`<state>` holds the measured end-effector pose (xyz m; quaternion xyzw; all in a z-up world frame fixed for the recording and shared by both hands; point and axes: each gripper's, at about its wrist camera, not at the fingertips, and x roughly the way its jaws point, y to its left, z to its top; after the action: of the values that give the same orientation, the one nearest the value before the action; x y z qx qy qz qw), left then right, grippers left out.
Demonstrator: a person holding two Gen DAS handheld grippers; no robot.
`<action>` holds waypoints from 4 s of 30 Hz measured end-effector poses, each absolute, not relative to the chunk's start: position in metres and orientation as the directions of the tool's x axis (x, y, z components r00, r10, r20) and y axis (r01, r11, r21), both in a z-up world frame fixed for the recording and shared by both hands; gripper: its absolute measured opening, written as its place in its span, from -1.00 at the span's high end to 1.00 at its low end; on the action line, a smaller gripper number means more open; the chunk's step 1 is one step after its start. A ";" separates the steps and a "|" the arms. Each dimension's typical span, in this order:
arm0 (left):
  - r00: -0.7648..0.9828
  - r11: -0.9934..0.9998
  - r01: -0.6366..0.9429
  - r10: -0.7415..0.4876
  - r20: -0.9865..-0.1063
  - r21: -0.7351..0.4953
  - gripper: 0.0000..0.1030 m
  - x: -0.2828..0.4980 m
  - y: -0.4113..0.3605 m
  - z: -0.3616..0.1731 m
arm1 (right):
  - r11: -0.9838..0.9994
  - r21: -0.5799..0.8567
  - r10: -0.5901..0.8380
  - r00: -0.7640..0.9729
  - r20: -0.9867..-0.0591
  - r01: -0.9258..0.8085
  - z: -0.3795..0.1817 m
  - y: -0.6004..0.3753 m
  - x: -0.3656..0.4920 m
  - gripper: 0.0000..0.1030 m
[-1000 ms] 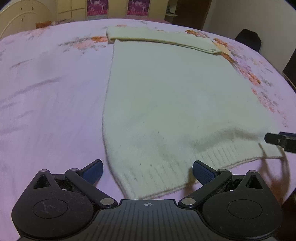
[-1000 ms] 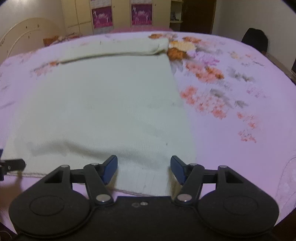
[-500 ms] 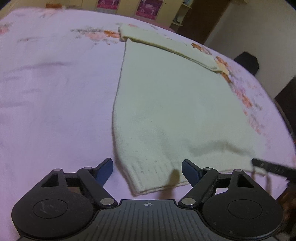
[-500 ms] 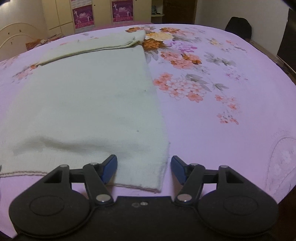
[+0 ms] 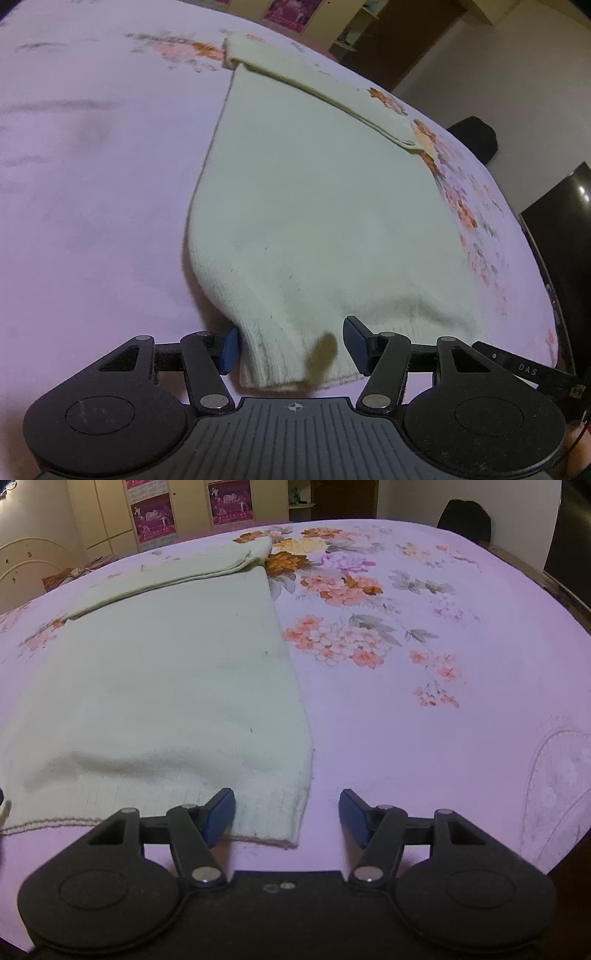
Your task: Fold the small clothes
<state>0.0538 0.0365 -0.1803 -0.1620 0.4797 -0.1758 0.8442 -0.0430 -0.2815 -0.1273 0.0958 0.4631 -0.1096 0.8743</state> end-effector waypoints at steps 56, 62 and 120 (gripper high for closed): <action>0.750 0.907 0.028 -0.297 -0.591 -0.421 0.75 0.368 -0.007 -0.129 | 0.923 0.361 0.139 0.765 -0.629 0.129 -0.070 -0.342 0.283 0.84; 0.745 0.910 -0.009 -0.270 -0.609 -0.415 0.75 0.411 -0.015 -0.137 | 0.911 0.384 0.144 0.753 -0.642 0.153 -0.084 -0.349 0.323 0.84; 0.773 0.999 -0.028 0.000 -0.634 -0.034 0.93 0.472 -0.028 -0.163 | 0.990 0.108 0.003 0.757 -0.654 0.089 -0.117 -0.353 0.407 0.90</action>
<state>0.4717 -0.0279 -0.1632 -0.0209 0.3368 0.0075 0.9413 0.4066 -0.3526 -0.1172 0.0664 0.3479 -0.0231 0.9349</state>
